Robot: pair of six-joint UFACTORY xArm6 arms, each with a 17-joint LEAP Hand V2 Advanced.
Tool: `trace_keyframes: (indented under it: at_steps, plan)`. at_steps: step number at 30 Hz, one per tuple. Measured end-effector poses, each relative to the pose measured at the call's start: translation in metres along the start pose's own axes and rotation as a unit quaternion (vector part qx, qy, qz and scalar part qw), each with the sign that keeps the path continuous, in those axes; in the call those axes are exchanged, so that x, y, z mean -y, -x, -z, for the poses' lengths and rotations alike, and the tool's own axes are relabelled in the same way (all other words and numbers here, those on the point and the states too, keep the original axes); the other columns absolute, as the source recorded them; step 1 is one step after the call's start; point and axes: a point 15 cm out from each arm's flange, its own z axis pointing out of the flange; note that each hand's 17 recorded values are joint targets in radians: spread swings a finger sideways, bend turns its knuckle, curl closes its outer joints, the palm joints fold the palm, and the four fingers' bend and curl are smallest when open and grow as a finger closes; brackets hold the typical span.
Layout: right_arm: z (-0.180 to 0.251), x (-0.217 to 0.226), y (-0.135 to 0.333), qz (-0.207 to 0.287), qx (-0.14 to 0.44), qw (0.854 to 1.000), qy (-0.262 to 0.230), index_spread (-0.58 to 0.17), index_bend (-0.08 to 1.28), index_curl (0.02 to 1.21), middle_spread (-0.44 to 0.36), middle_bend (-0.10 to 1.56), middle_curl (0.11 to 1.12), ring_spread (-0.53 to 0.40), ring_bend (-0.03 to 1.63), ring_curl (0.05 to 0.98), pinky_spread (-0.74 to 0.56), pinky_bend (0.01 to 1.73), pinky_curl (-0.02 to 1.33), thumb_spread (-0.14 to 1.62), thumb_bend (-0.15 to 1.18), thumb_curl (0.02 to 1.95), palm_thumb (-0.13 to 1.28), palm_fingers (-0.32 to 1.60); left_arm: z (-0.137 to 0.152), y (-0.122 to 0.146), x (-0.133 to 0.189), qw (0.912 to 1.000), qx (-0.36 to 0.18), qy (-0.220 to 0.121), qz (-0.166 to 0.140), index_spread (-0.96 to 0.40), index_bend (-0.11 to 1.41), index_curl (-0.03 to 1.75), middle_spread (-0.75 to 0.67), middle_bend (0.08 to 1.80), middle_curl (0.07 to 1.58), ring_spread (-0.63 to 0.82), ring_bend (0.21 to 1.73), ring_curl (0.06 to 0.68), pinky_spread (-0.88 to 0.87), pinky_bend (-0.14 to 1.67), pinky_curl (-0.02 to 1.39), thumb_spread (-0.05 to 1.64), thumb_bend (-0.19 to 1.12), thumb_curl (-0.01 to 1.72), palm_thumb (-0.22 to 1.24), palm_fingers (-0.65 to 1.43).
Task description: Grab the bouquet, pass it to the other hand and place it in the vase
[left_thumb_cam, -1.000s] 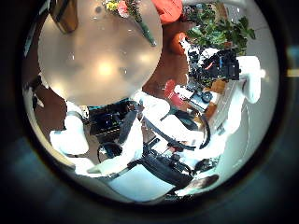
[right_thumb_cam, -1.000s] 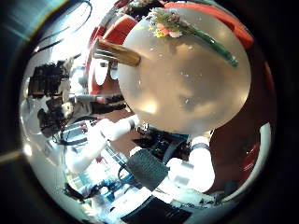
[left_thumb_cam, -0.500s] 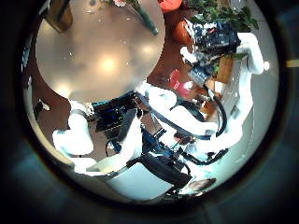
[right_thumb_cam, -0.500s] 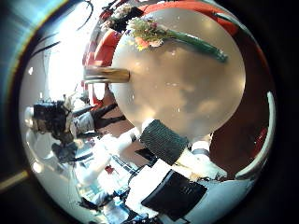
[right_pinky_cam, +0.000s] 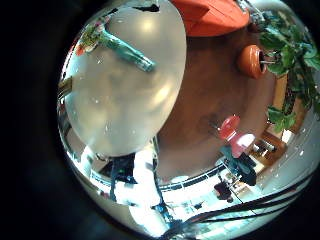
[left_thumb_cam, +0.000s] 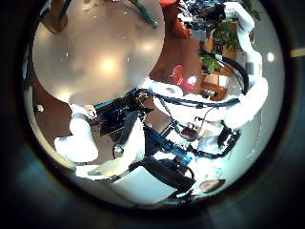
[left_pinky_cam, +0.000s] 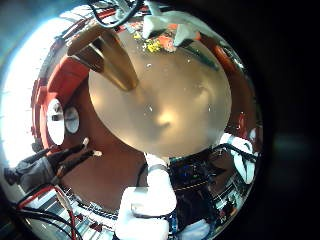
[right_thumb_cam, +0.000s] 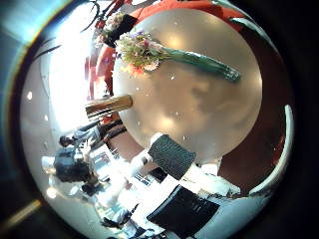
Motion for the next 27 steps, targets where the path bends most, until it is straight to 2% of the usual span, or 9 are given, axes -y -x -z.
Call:
trace_keyframes:
  at_steps: [4, 12, 21, 27]
  plan:
    - [-0.035, 0.031, -0.005, -0.007, 0.008, 1.000, 0.019, -0.235, 0.18, 0.28, 0.000, 0.33, 0.39, -0.069, 0.73, 0.325, 0.14, 0.51, 0.29, 1.13, -0.02, 0.31, 0.36, 0.39, 0.001, 0.003, -0.004, 1.0000, -0.001, -0.004, 0.005, 0.03, 0.19, 0.37, 0.47, 0.19, 0.30, 0.60, 0.45, 0.210, 0.54, 0.19, 0.29, 1.09, -0.02, 0.32, 0.36, 0.06]
    - [-0.068, 0.073, 0.002, -0.009, 0.006, 0.999, 0.045, -0.221, 0.18, 0.31, 0.017, 0.35, 0.40, -0.061, 0.73, 0.326, 0.14, 0.51, 0.27, 1.13, -0.01, 0.32, 0.40, 0.37, -0.006, 0.015, -0.003, 0.9998, -0.012, 0.003, 0.014, 0.03, 0.18, 0.37, 0.47, 0.19, 0.30, 0.60, 0.45, 0.210, 0.54, 0.19, 0.29, 1.09, -0.02, 0.32, 0.36, 0.06]
    - [-0.103, 0.082, 0.008, -0.011, -0.004, 0.997, 0.081, -0.206, 0.17, 0.32, 0.026, 0.37, 0.40, -0.058, 0.73, 0.324, 0.14, 0.52, 0.25, 1.11, -0.01, 0.36, 0.49, 0.35, -0.003, 0.014, -0.004, 0.9998, -0.011, 0.000, 0.014, 0.03, 0.19, 0.37, 0.47, 0.19, 0.30, 0.60, 0.45, 0.210, 0.54, 0.19, 0.28, 1.09, -0.02, 0.32, 0.36, 0.06]
    - [-0.110, 0.083, 0.008, -0.012, -0.006, 0.996, 0.087, -0.196, 0.17, 0.33, 0.022, 0.38, 0.40, -0.057, 0.74, 0.325, 0.14, 0.53, 0.24, 1.09, -0.02, 0.37, 0.52, 0.35, -0.004, 0.013, -0.003, 0.9998, -0.011, 0.000, 0.013, 0.03, 0.18, 0.37, 0.47, 0.19, 0.30, 0.60, 0.45, 0.210, 0.54, 0.19, 0.28, 1.09, -0.02, 0.32, 0.36, 0.06]
